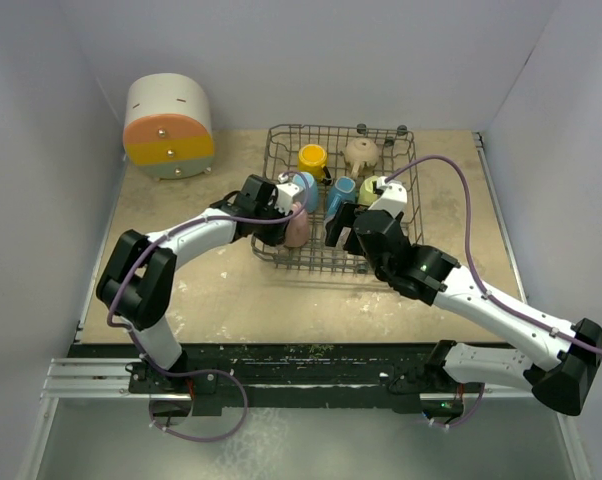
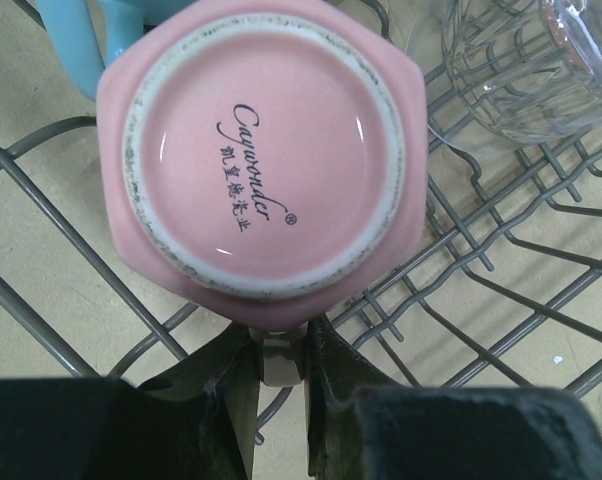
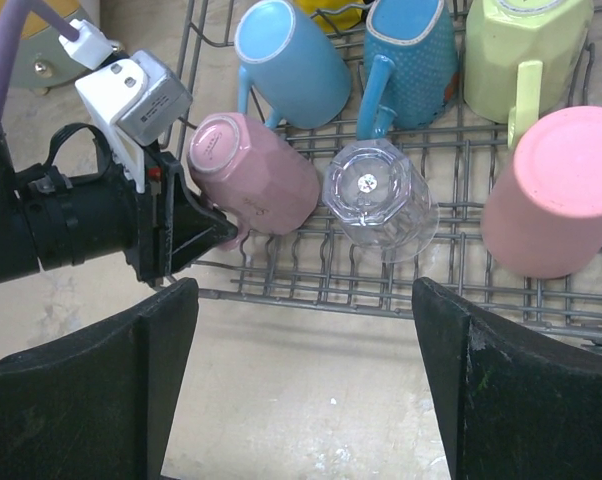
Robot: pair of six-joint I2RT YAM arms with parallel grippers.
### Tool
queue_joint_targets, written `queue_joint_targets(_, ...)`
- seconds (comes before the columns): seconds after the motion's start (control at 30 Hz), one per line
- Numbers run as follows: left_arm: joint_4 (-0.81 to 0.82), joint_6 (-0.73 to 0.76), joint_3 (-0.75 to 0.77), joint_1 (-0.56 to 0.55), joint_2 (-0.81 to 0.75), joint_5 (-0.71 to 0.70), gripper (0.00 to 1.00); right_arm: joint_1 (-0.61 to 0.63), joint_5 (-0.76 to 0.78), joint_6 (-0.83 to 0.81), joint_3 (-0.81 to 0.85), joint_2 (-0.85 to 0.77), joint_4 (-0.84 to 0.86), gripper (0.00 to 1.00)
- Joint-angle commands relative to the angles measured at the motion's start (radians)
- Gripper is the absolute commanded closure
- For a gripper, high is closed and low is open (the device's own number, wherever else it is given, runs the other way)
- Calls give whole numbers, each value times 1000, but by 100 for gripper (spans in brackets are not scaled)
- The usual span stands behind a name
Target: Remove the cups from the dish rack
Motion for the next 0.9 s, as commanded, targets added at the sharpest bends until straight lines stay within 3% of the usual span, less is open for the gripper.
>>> queue_joint_targets(0.0,27,-19,27,24,-114,67,100,5,-3,22,30,-37,27,10)
queue_joint_targets(0.33,-25,-58,115,100,-312,252,100,5,-69,53,20,-81,67,6)
queue_joint_targets(0.47,-95,-83,198,133,-360,333,100,5,-129,73,19,-86,165,5)
queue_joint_targets(0.67,-159,-124,258,154,-485,399,100,5,-284,104,116,21,245,3)
queue_joint_targets(0.87,-202,-212,270,184,-571,472,100,6,-416,215,36,17,564,3)
